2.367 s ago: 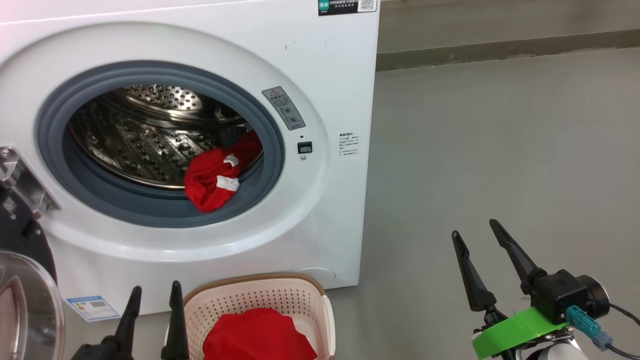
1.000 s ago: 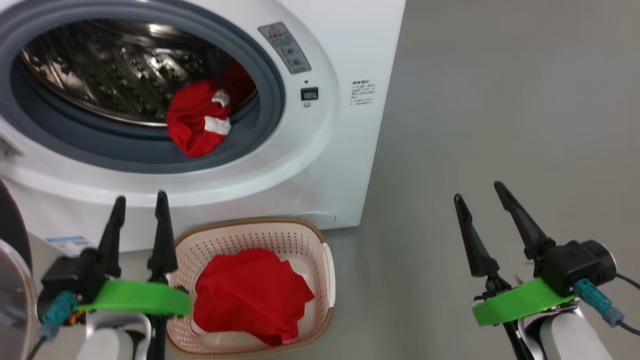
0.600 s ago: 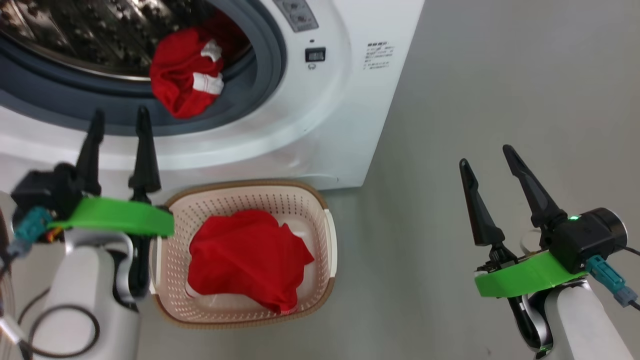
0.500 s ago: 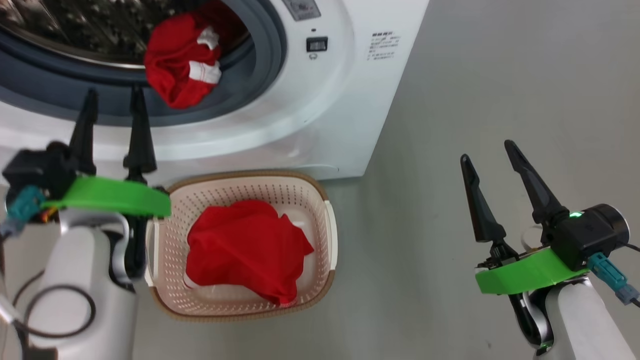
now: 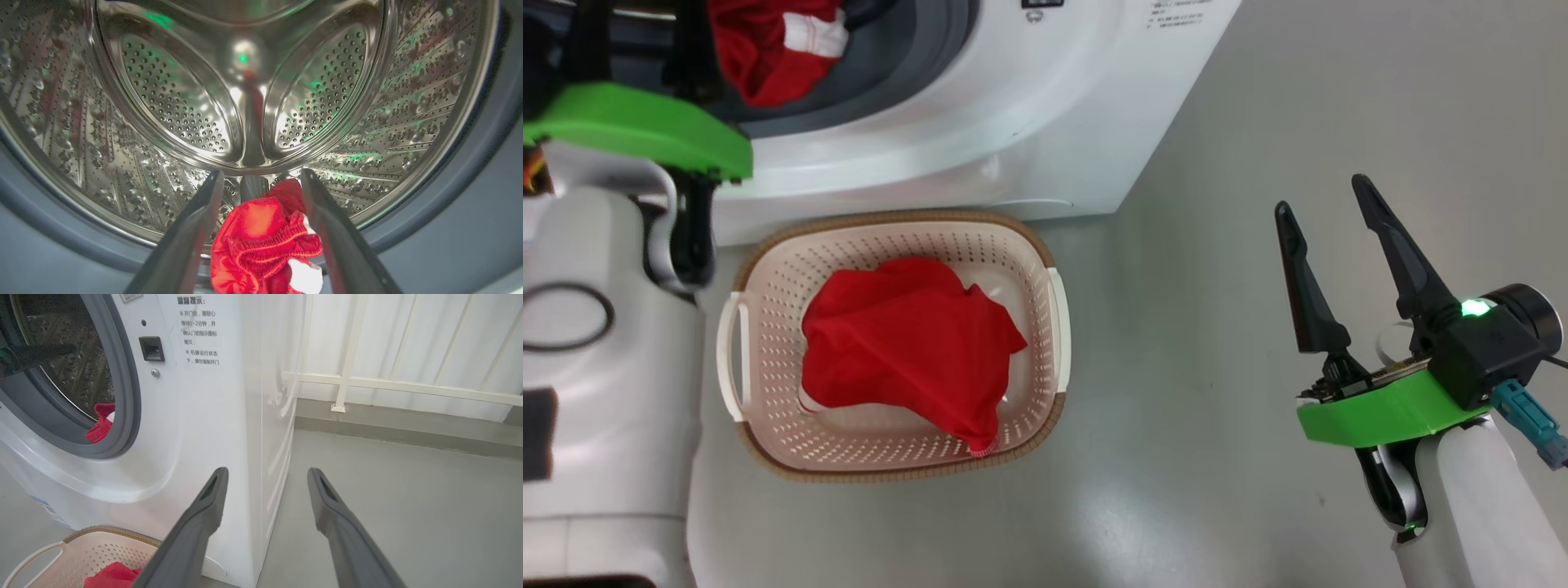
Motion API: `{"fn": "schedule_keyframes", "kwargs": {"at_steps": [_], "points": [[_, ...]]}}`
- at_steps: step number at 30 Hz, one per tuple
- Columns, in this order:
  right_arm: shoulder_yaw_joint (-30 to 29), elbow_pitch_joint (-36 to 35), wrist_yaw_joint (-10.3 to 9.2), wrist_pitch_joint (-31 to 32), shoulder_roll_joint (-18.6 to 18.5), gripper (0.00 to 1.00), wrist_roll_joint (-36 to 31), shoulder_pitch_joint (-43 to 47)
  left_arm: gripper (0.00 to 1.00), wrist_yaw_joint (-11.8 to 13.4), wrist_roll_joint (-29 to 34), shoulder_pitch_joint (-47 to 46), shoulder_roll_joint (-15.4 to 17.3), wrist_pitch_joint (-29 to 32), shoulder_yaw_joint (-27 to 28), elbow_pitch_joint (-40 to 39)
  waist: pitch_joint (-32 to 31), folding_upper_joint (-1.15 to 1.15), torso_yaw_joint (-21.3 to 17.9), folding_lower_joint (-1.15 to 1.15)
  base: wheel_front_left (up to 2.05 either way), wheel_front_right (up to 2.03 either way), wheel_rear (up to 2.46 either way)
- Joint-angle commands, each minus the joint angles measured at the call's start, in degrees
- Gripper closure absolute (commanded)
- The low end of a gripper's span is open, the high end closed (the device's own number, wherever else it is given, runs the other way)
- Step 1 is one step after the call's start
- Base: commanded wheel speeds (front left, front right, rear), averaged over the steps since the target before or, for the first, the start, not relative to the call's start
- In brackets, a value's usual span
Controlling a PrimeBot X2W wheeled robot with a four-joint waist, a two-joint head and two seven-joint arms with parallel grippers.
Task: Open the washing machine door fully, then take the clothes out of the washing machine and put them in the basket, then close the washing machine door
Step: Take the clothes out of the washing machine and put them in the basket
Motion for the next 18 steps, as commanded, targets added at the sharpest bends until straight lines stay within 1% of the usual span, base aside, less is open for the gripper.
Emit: {"fn": "schedule_keyframes", "kwargs": {"at_steps": [1,9,18], "points": [[1.52,-1.42,0.28,-0.36,0.11,0.00,-0.18,-0.56,0.00,-0.56,-0.28,-1.59,2.74,0.30,0.96,0.11,1.94,0.00,-0.61,0.00,0.00,0.00,0.00],[3.15,-0.67,0.28,-0.36,0.11,0.00,0.79,-2.54,0.00,-1.95,-2.10,-11.36,4.12,5.82,0.05,11.12,4.81,0.00,-1.95,0.00,0.00,0.00,0.00],[5.41,0.84,0.28,-0.36,0.11,0.00,2.52,-3.75,0.00,-2.69,-3.32,-17.66,6.17,15.79,-1.64,21.16,6.00,0.00,-3.67,0.00,0.00,0.00,0.00]]}}
